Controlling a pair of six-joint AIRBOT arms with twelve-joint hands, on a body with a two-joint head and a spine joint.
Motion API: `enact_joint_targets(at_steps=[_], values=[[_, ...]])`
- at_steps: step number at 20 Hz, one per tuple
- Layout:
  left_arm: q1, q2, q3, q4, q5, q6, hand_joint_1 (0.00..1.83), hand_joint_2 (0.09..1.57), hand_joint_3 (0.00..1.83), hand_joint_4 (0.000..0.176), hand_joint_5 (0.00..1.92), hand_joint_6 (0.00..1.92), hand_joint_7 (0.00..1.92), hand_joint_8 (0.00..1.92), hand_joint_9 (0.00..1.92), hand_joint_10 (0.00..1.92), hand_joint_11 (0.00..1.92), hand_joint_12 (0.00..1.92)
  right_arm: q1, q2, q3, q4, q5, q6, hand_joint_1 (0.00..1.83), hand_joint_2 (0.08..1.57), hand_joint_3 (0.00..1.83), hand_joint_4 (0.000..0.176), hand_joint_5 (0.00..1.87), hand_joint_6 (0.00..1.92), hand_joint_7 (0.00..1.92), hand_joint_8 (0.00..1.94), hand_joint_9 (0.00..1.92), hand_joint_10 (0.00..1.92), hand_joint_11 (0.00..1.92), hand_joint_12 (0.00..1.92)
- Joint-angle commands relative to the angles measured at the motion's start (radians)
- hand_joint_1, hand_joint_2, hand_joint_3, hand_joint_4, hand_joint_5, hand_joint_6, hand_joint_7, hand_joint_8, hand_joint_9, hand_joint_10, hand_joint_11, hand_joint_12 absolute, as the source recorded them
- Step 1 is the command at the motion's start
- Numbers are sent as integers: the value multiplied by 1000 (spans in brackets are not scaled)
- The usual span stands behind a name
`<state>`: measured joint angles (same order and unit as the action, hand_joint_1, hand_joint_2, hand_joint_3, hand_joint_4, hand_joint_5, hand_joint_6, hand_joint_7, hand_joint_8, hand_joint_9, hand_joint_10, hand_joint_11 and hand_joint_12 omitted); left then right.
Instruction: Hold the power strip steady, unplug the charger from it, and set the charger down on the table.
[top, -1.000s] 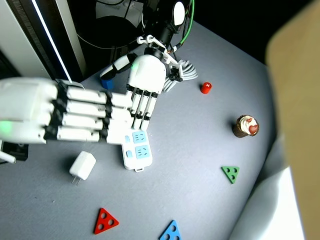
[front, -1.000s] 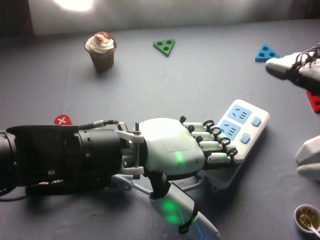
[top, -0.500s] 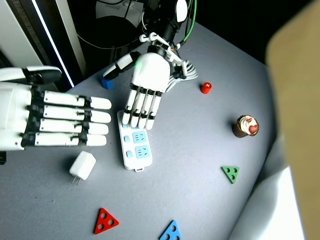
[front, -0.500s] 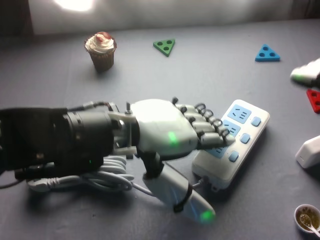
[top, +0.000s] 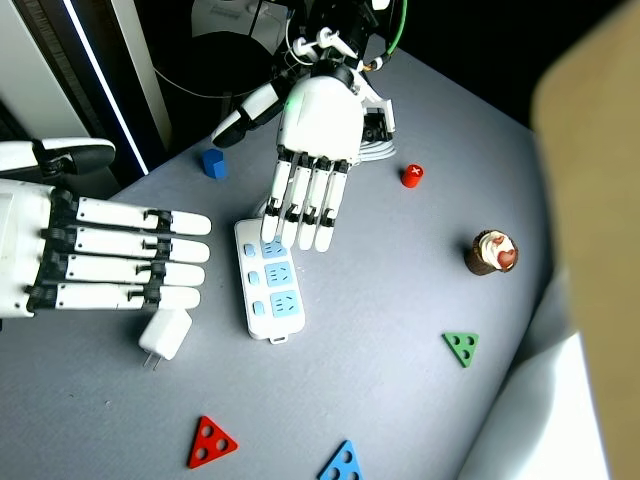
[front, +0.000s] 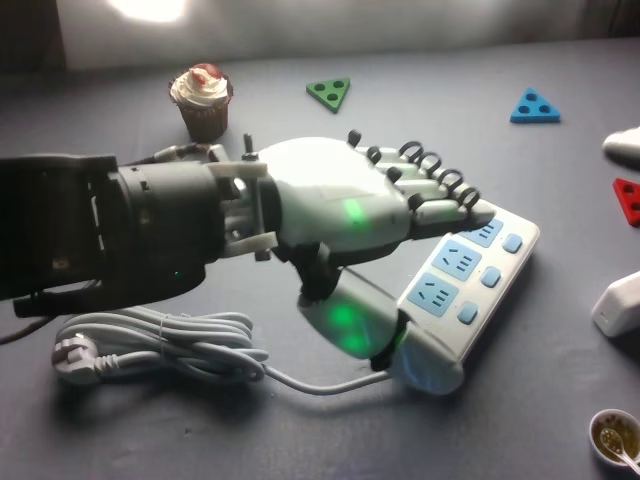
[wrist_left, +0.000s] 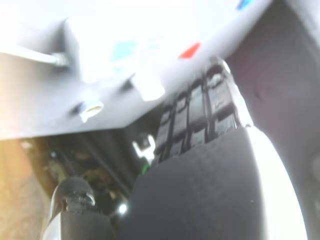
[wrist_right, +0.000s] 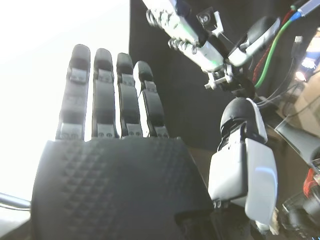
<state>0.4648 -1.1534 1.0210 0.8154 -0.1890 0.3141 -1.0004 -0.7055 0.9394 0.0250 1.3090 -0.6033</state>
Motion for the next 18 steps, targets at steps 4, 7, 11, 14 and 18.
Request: enact_joint_targets(at_steps=[4,7,11,14,18], values=[[-39,3,1,-14,-77,-18,0,885,0,0,17,4,44,3,33,0,31,34,5,8,-2,-4,129,-11,32,1105,5,0,189,8,240,2,264,4,230,86],[-40,11,-1,-14,-97,-21,0,918,13,0,7,0,21,0,21,1,23,31,5,8,-3,-4,129,-16,29,1118,6,0,242,4,298,3,309,3,281,100],[-57,29,-12,-7,-98,-22,0,917,3,0,60,16,74,15,62,10,49,45,5,29,-1,-15,121,-9,308,1140,0,0,364,6,376,2,361,1,258,252],[-65,40,-16,-6,-104,-23,0,947,13,0,107,11,119,8,100,5,59,54,6,42,8,-10,109,1,423,1117,2,0,421,0,380,0,366,0,131,578],[-76,46,-17,-5,-99,-23,0,989,20,0,27,0,19,0,10,0,21,44,5,47,9,-19,94,3,497,1074,2,0,255,0,144,0,152,0,1,657]])
